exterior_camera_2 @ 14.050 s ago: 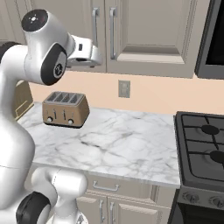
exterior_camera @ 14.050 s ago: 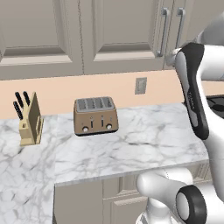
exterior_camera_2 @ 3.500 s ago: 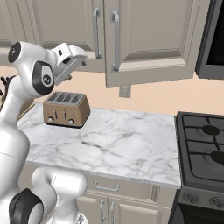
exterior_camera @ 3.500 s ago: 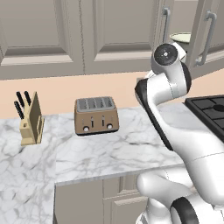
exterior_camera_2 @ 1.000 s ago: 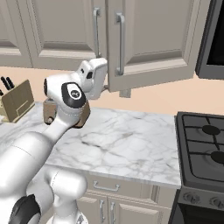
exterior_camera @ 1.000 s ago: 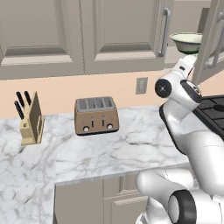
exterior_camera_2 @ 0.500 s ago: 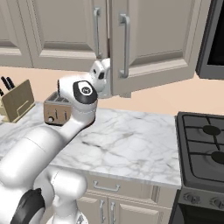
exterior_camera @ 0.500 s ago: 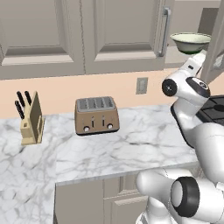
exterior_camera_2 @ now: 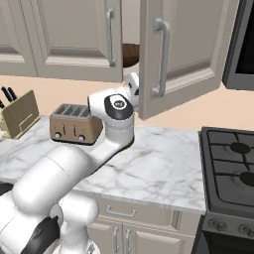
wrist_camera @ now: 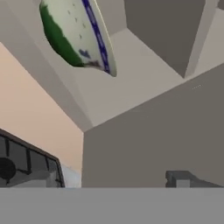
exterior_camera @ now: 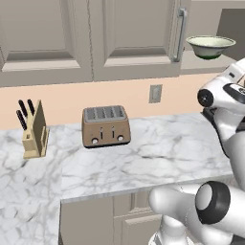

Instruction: Move the bowls from the cabinet to the plates on the dining table.

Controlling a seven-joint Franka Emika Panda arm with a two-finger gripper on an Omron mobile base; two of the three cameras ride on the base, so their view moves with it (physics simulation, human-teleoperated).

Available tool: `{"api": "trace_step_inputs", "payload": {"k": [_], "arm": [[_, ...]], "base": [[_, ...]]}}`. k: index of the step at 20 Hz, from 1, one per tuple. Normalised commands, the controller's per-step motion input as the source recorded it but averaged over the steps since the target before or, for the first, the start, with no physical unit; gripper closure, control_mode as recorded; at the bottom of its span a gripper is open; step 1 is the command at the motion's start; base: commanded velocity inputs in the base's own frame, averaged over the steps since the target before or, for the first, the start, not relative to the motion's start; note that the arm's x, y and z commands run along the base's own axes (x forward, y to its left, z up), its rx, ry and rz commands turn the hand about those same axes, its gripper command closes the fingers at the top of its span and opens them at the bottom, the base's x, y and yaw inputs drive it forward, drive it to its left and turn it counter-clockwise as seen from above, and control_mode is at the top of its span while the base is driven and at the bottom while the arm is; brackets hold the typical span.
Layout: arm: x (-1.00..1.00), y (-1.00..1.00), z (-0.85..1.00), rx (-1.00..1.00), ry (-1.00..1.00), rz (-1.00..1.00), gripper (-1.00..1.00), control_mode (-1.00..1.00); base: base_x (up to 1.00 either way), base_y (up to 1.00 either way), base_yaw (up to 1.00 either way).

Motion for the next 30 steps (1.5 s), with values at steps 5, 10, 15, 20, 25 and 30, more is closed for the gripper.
{"api": "trace_step_inputs", "payload": {"k": [5, 10, 15, 20, 25, 30], "arm": [[-0.34, -0.97, 0.08, 0.0, -0.16, -0.04, -1.0, -1.0], [-0.24, -0.98, 0.05, 0.0, -0.15, -0.04, -1.0, -1.0], [-0.17, -0.93, 0.01, 0.0, -0.14, -0.04, -1.0, -1.0], [-0.14, -0.55, 0.0, 0.0, -0.1, -0.02, -1.0, -1.0], [-0.37, 0.39, -0.03, -0.01, -0.1, 0.0, -1.0, -1.0], [-0.51, 0.68, 0.0, 0.0, -0.14, 0.0, -1.0, -1.0]], "base": [[0.0, 0.0, 0.0], [0.0, 0.0, 0.0], [0.0, 0.0, 0.0], [0.0, 0.0, 0.0], [0.0, 0.0, 0.0], [0.0, 0.0, 0.0]]}}
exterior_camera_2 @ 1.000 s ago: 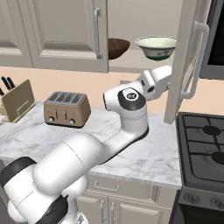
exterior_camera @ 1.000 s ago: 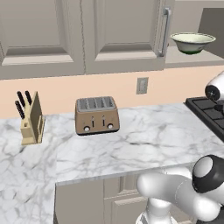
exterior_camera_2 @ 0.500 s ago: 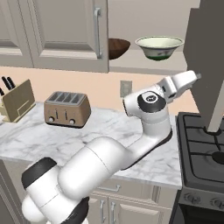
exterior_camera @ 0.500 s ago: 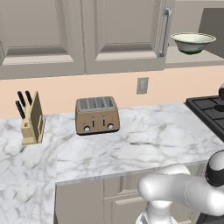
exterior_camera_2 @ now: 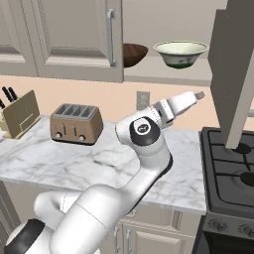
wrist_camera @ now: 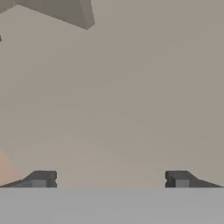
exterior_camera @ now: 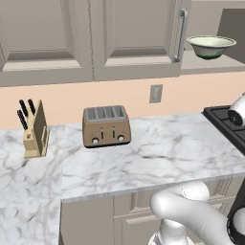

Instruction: Move the bowls from the cabinet to the plates on the dining table.

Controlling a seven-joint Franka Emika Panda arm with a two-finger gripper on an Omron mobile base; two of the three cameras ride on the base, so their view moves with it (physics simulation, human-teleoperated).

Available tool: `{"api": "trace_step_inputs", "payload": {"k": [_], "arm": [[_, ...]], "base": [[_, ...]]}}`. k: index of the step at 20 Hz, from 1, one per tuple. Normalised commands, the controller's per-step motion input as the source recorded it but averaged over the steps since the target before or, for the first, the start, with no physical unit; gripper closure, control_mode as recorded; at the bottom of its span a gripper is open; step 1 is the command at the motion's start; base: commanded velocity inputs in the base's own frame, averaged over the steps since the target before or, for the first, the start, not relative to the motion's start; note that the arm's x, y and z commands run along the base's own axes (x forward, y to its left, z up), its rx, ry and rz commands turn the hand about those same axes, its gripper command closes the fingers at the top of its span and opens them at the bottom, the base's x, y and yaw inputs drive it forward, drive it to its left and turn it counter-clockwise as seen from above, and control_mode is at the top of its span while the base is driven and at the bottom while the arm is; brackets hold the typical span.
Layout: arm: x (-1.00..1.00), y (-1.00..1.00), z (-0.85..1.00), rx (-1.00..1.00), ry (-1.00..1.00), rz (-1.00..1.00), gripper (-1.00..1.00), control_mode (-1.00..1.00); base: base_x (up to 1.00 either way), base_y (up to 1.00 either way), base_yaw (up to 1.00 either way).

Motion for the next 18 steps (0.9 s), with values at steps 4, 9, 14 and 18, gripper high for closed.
{"api": "trace_step_inputs", "payload": {"k": [4, 9, 14, 18], "arm": [[-0.3, 0.54, 0.14, 0.05, -0.14, 0.05, -1.0, -1.0], [-0.02, 0.5, 0.19, 0.07, -0.08, 0.06, -1.0, -1.0], [0.0, 0.41, 0.14, 0.14, -0.05, 0.15, -1.0, -1.0], [0.0, 0.34, 0.1, 0.29, 0.0, 0.33, -1.0, -1.0]], "base": [[0.0, 0.0, 0.0], [0.0, 0.0, 0.0], [0.0, 0.0, 0.0], [0.0, 0.0, 0.0]]}}
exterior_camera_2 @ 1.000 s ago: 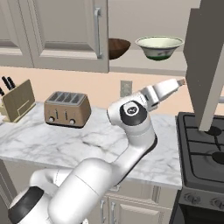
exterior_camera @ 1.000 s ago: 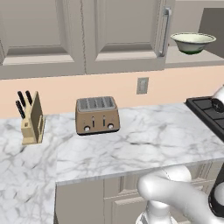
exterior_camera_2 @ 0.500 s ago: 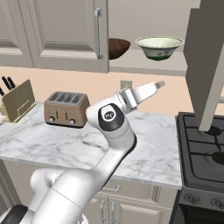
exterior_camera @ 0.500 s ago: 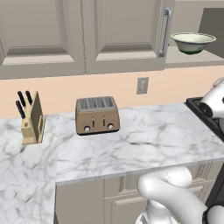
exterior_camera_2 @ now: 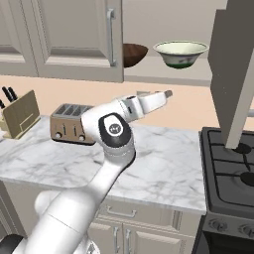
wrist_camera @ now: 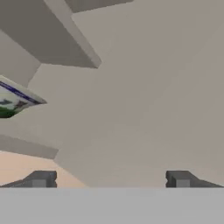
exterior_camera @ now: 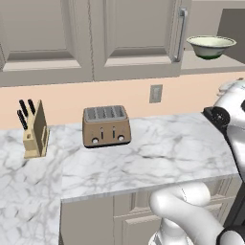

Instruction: Move the bowls from the cabinet to the plates on the dining table.

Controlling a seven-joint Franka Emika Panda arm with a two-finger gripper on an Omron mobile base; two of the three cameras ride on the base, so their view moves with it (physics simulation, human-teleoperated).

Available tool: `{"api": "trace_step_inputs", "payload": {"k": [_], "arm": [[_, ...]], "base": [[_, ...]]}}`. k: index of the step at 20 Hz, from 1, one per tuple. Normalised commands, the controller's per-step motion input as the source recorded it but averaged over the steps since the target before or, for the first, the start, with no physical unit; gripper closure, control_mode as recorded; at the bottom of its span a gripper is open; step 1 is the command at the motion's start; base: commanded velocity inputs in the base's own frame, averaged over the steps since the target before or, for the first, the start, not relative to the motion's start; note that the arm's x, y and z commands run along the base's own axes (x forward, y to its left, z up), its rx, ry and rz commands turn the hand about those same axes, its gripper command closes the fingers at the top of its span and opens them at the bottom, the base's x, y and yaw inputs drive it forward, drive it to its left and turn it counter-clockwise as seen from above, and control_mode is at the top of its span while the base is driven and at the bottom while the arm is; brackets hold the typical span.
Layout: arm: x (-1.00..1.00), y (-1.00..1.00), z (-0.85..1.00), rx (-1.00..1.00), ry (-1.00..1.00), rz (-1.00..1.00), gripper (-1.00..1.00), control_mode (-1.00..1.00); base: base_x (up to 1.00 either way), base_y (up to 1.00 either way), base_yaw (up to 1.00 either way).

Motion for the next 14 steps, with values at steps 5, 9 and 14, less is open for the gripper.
{"api": "trace_step_inputs", "payload": {"k": [5, 9, 14], "arm": [[0.04, 0.27, 0.03, 0.39, 0.0, 0.48, -1.0, -1.0], [0.14, 0.25, 0.01, 0.41, 0.0, 0.56, -1.0, -1.0], [0.19, 0.23, 0.05, 0.32, 0.0, 0.5, -1.0, -1.0]], "base": [[0.0, 0.0, 0.0], [0.0, 0.0, 0.0], [0.0, 0.0, 0.0]]}}
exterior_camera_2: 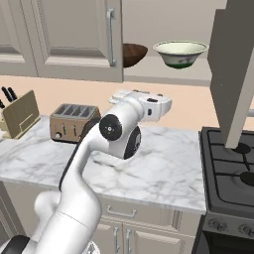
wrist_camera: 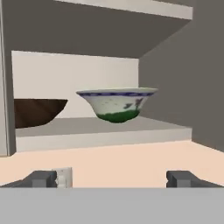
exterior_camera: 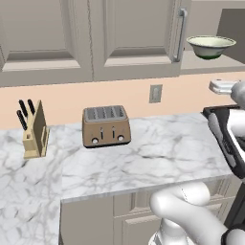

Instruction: Move the bowls from the cabinet to the plates on the dining table.

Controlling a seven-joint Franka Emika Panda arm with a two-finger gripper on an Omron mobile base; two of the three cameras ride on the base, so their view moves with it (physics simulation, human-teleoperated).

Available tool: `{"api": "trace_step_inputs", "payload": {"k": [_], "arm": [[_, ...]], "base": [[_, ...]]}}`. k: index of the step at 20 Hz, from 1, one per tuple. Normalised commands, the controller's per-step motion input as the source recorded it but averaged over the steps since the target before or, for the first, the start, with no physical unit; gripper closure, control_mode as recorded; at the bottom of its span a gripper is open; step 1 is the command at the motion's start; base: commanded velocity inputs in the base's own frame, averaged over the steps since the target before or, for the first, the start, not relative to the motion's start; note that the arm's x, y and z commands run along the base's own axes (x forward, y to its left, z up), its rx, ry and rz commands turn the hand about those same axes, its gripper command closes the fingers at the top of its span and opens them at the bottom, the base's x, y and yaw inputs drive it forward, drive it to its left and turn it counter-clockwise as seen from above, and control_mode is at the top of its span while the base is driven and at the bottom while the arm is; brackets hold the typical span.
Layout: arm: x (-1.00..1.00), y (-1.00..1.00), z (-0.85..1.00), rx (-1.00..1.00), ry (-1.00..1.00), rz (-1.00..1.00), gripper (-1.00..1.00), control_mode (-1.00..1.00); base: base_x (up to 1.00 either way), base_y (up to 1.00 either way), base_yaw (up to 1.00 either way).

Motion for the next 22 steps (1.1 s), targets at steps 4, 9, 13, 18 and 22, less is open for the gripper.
{"api": "trace_step_inputs", "payload": {"k": [4, 9, 13, 18, 22], "arm": [[0.1, 0.45, 0.12, 0.18, 0.09, 0.31, -1.0, -1.0], [0.08, 0.56, 0.0, 0.02, 0.17, 0.16, -1.0, -1.0], [0.01, 0.53, 0.0, -0.03, 0.18, 0.06, -1.0, -1.0], [0.0, 0.3, 0.04, -0.06, 0.08, 0.01, -1.0, -1.0], [0.0, 0.12, 0.14, -0.09, 0.0, 0.0, -1.0, -1.0]], "base": [[0.0, 0.0, 0.0], [0.0, 0.0, 0.0], [0.0, 0.0, 0.0], [0.0, 0.0, 0.0], [0.0, 0.0, 0.0]]}}
